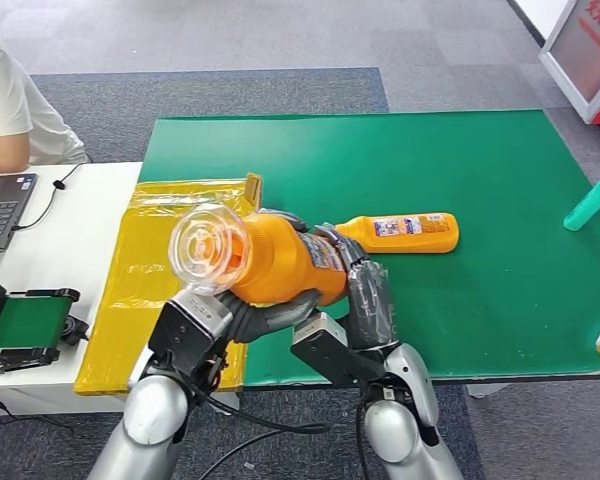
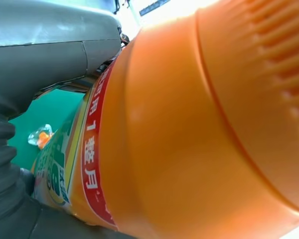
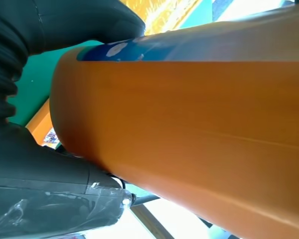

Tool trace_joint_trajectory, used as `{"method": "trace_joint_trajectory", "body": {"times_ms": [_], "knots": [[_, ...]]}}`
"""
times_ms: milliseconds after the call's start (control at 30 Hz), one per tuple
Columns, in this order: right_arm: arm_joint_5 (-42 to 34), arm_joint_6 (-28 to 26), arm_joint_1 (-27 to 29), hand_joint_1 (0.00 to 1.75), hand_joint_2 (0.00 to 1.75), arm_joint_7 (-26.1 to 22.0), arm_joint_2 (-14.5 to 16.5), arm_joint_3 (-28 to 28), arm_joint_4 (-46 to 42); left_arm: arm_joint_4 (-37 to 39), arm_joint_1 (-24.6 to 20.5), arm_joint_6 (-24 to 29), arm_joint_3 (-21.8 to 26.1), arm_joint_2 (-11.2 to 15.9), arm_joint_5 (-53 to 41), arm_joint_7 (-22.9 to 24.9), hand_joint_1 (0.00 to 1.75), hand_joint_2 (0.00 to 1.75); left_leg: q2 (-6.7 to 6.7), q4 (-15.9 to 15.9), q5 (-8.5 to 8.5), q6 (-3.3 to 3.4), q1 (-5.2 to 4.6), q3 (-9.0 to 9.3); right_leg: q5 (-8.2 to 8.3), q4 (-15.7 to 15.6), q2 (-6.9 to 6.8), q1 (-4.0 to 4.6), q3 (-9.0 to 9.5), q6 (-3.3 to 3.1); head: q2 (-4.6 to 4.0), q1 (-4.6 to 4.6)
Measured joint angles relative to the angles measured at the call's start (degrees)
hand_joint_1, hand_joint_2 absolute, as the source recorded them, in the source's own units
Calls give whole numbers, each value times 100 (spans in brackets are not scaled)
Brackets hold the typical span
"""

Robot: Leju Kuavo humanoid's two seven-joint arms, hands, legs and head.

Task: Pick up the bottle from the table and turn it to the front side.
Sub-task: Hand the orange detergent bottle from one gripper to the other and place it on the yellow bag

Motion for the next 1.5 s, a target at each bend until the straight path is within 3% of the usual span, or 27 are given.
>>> {"method": "trace_joint_trajectory", "body": {"times_ms": [133, 767, 833, 1033, 1300, 1500], "knots": [[-11, -8, -1, 0, 175, 33, -3, 0, -2, -53, 29, 94, 4, 4, -92, -48, 175, 175, 0, 0, 0, 0, 0, 0, 0, 0, 0, 0, 0, 0, 1, 1], [8, 115, 39, 0, 175, 242, 0, -33, -244, -496, 335, 333, 273, 39, -581, -128, 175, 175, 0, 0, 0, 0, 0, 1, 0, 0, 0, 0, 0, 0, 0, 1], [30, 137, 95, 0, 175, 220, 11, -98, -304, -581, 390, 544, 412, 39, -1067, -183, 175, 175, 0, 0, 1, -1, 0, 0, 0, 0, 1, 1, -1, 0, 0, 1], [219, 496, 196, 0, 175, 249, 183, -427, -811, -986, 442, 1178, 1062, 32, -3687, -276, 175, 175, 0, 0, 2, -3, 1, 0, -1, 1, 0, 4, -2, -2, 1, 1], [191, 498, 833, 0, 175, -210, 214, -610, -1885, -1112, 445, 1401, 2175, -12, -4680, -252, 175, 175, 0, 0, 1, -3, 0, -1, -2, 1, -1, 3, -2, -1, 1, 0], [171, 501, 1136, 0, 175, -399, 214, -602, -2417, -1096, 446, 1423, 2579, -5, -6130, -136, 175, 175, 0, 0, -2, -4, 0, -1, -3, 1, 0, 3, -3, -2, 1, 1]]}}
